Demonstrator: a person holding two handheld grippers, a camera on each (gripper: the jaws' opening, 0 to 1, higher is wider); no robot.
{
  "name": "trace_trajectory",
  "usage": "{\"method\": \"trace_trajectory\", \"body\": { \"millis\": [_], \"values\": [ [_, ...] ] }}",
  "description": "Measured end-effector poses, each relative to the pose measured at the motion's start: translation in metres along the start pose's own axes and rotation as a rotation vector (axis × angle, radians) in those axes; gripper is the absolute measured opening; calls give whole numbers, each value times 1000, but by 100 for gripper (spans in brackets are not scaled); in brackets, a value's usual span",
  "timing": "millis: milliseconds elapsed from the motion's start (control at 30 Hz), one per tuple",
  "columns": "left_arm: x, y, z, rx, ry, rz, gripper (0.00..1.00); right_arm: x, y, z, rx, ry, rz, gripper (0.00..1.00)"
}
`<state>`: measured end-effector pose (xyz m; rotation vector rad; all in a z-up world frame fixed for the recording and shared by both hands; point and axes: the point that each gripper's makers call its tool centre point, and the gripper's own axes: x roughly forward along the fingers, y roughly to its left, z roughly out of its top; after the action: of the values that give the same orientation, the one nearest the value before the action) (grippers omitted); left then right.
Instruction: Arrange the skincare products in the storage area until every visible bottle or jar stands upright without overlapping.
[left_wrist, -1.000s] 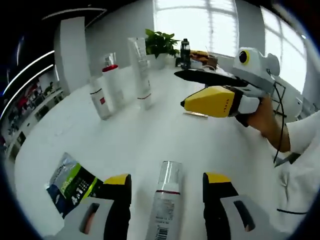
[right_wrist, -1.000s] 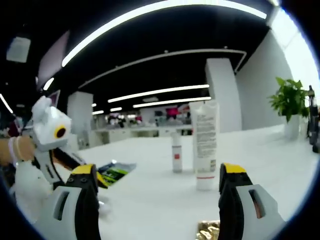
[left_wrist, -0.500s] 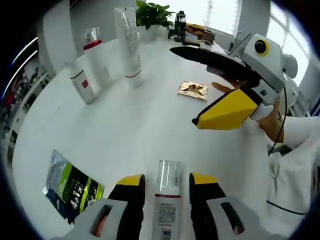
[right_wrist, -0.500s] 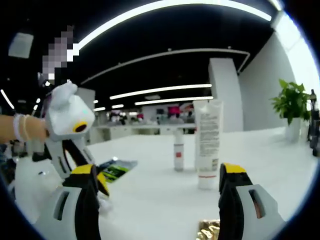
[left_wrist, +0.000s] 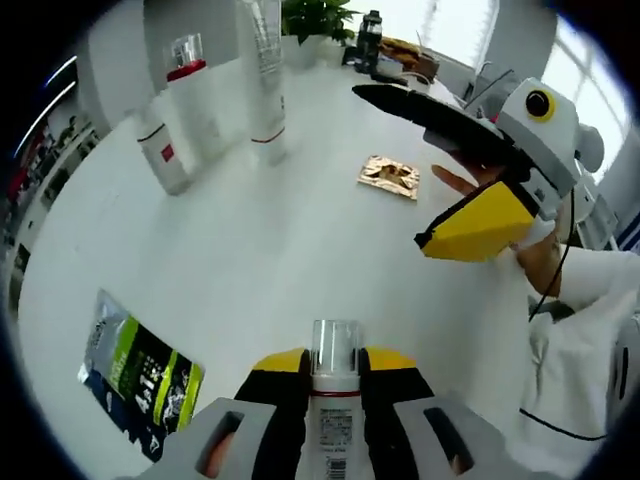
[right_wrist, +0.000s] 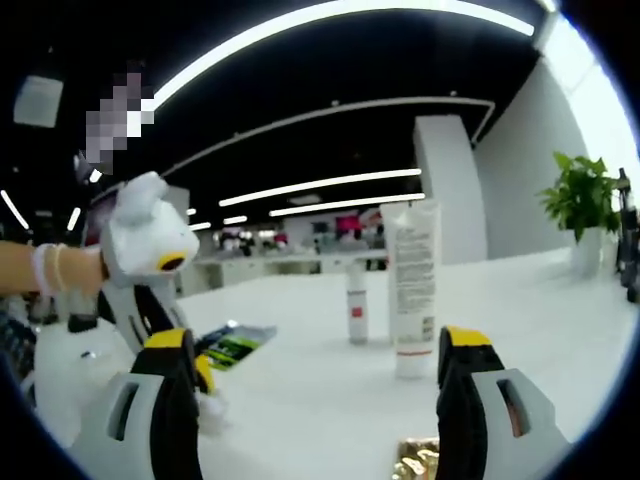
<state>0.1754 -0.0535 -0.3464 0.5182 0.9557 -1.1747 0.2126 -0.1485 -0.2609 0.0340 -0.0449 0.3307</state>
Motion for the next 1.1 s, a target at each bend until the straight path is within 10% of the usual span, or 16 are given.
{"method": "trace_trajectory", "body": {
  "millis": [300,500,700,1100],
  "values": [
    [-36,30,38,-7,-369,71,19,3,-1,0,22,-4,16,94],
    [-48,45,44,-23,-511,143,19,14,0,-3,-2,15,39,93],
    [-81,51,52,-52,-864,168,19,16,0,-2,-11,15,48,91],
    [-96,45,48,-122,-1190,181,19,22,27,-9,-13,36,160,88]
  ]
}}
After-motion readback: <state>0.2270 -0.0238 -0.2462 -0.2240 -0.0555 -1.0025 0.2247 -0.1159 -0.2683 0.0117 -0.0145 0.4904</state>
